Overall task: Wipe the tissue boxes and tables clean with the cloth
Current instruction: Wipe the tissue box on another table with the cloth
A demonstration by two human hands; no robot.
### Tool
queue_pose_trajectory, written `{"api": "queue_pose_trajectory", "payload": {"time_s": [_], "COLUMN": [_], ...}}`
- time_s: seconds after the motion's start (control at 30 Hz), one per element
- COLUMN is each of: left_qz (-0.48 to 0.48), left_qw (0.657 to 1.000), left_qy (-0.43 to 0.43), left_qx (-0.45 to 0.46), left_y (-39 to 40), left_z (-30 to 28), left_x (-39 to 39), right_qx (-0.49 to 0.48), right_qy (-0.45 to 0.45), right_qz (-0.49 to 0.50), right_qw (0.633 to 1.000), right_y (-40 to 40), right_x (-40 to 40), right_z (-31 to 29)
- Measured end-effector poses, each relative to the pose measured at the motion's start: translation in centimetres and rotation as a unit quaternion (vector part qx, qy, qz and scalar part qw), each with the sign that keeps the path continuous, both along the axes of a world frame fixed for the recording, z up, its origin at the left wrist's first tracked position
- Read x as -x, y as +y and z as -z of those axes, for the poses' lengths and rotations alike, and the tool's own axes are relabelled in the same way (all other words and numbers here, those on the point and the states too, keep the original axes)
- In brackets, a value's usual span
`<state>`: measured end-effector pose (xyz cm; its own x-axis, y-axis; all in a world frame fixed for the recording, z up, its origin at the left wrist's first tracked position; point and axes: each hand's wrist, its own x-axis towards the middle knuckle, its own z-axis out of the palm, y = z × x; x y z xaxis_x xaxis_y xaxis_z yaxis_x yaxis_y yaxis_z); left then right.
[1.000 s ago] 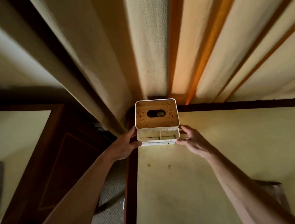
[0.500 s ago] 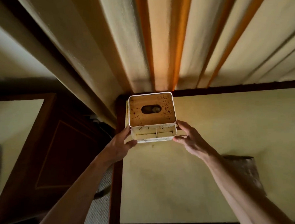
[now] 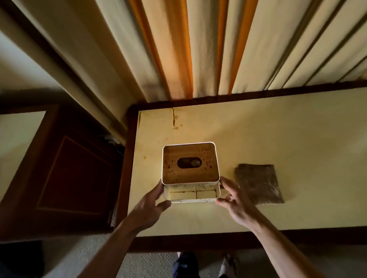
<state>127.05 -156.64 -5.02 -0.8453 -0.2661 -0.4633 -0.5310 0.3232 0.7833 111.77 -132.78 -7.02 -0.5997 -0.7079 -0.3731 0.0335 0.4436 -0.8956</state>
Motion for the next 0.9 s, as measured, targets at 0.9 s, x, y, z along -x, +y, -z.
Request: {"api": "queue_pose_trajectory", "payload": {"time_s": [0.9], "left_qz": [0.035], "left_qw": [0.982], "left_qy": [0.009], "left_qx": [0.188], "left_y": [-1.2], "left_z": [-4.5], "left_x": [5.5], "right_qx": [-0.194], "right_qy": [0.343], "right_qz": [0.043], "right_qw": [0.918], "right_y": [8.9], "right_x": [3.6], "right_z": [-0.5]}}
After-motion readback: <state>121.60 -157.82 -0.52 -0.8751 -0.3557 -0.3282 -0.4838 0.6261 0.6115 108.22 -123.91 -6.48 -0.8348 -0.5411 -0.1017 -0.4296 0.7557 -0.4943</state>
